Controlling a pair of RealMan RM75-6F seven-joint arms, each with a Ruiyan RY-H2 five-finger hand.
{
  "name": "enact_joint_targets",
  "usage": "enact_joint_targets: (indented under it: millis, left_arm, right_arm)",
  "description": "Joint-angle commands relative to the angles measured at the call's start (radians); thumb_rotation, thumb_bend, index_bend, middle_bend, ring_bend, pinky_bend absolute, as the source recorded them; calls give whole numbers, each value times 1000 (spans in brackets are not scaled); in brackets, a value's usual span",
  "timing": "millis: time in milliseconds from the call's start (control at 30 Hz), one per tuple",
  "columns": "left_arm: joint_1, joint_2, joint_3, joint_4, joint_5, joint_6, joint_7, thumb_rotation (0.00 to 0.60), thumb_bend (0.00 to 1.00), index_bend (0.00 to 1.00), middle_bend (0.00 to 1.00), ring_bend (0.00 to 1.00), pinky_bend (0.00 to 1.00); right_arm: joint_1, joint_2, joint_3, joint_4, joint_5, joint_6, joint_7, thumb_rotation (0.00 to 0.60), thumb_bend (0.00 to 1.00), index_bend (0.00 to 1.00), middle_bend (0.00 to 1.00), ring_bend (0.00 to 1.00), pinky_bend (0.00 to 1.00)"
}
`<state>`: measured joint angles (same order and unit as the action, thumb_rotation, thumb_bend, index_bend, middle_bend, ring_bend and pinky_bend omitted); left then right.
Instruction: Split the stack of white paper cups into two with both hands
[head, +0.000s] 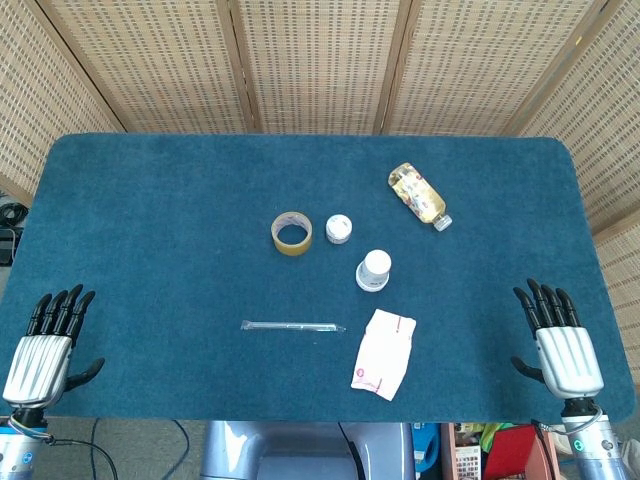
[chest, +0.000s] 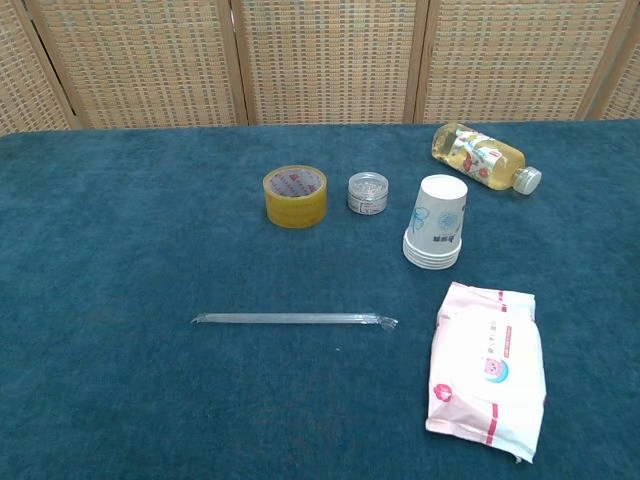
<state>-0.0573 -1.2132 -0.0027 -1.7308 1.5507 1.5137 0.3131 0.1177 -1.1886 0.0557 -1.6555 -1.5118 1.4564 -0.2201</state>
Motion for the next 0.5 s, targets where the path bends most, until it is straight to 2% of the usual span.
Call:
enact_joint_targets:
  millis: [33, 300, 500]
  left_arm:
    - [0, 0, 0, 0, 0, 1, 0, 600, 223, 0, 0, 0, 0]
    - [2, 3, -4, -4, -3, 8, -1, 600, 223, 0, 0, 0, 0]
    - [0, 2, -7, 2, -11, 1, -2, 600, 222, 0, 0, 0, 0]
  right_arm:
    - [0, 0, -1, 0, -1, -1, -2, 600, 117, 5, 0, 0, 0]
    - [8, -6, 6, -3, -19, 6, 24, 600, 118, 14, 0, 0, 0]
    - [57, -5, 55, -52, -26, -9, -5, 600, 118, 109, 0, 0, 0]
